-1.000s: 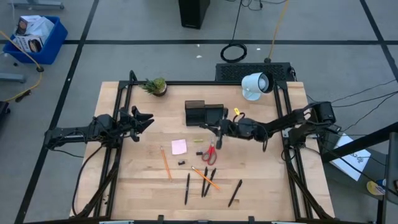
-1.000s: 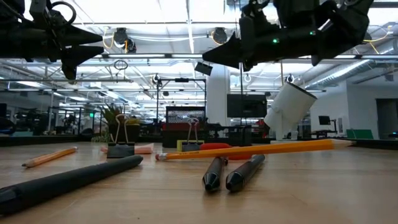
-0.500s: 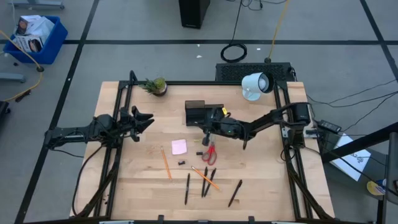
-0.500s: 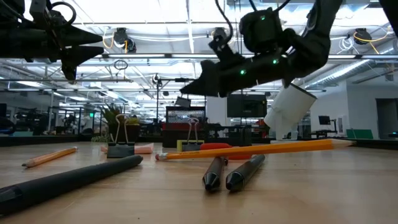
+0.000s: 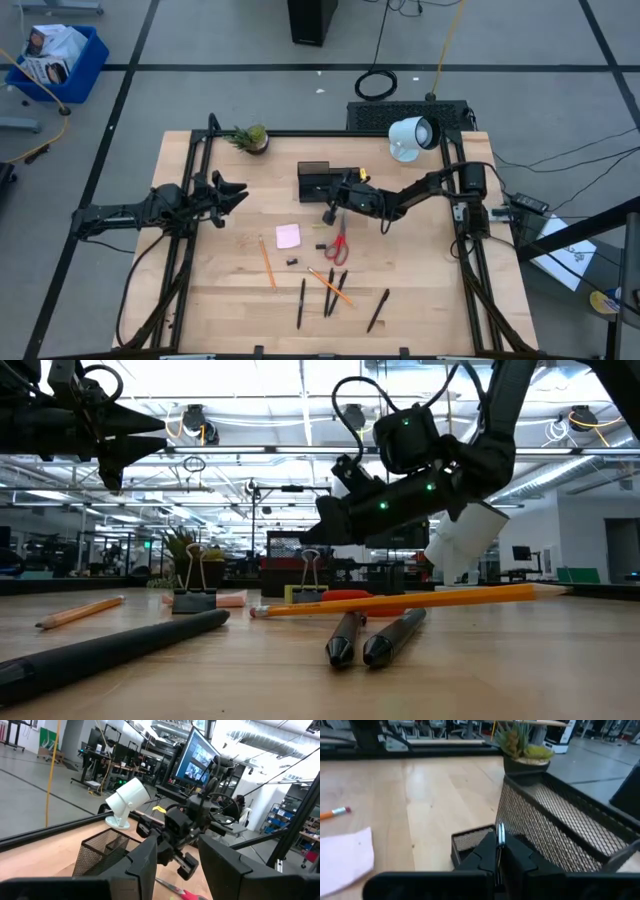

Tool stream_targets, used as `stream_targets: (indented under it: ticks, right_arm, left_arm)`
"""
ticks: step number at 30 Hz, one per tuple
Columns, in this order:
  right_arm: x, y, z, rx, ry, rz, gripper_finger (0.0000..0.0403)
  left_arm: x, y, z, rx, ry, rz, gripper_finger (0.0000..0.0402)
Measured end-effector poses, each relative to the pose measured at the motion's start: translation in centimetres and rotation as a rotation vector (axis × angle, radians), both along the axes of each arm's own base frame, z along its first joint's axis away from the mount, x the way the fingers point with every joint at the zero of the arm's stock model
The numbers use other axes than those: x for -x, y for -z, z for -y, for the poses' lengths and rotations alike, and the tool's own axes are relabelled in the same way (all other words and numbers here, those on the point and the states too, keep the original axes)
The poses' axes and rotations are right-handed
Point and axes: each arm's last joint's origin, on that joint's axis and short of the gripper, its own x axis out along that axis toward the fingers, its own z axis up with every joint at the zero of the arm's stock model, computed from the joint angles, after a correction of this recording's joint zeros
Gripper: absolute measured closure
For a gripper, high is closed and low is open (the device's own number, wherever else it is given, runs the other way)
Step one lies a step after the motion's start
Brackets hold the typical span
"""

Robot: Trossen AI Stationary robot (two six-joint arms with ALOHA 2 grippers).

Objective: Pick and place office supplies into organizer
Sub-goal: Put the right binder clip into the mesh organizer, then put the left binder clip into the mesh organizer

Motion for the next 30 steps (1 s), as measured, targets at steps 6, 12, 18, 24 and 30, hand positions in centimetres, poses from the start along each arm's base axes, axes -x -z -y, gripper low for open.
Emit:
stream_targets:
  ticks: [6,12,18,24,30]
  right_arm:
    - [0.01,-0.01,0.0,0.0,0.0,0.0,0.0386]
    - [0.01,0.01,0.0,0.002,-0.001,-0.001,0.0384]
    - [0.01,0.0,0.0,0.003,-0.002,-0.001,0.0366]
    - [0.0,0.0,0.0,0.001,-0.001,0.0,0.033]
    - [0.0,0.0,0.0,0.001,-0.001,0.001,0.0308]
  left_arm:
    - [0.0,0.0,0.0,0.0,0.0,0.0,0.0254]
    - [0.0,0.0,0.0,0.0,0.0,0.0,0.0254]
    - [0.0,0.0,0.0,0.004,0.001,0.001,0.0254]
    - [0.0,0.0,0.0,0.004,0.001,0.001,0.0254]
    - [0.0,0.0,0.0,0.004,0.001,0.001,0.0254]
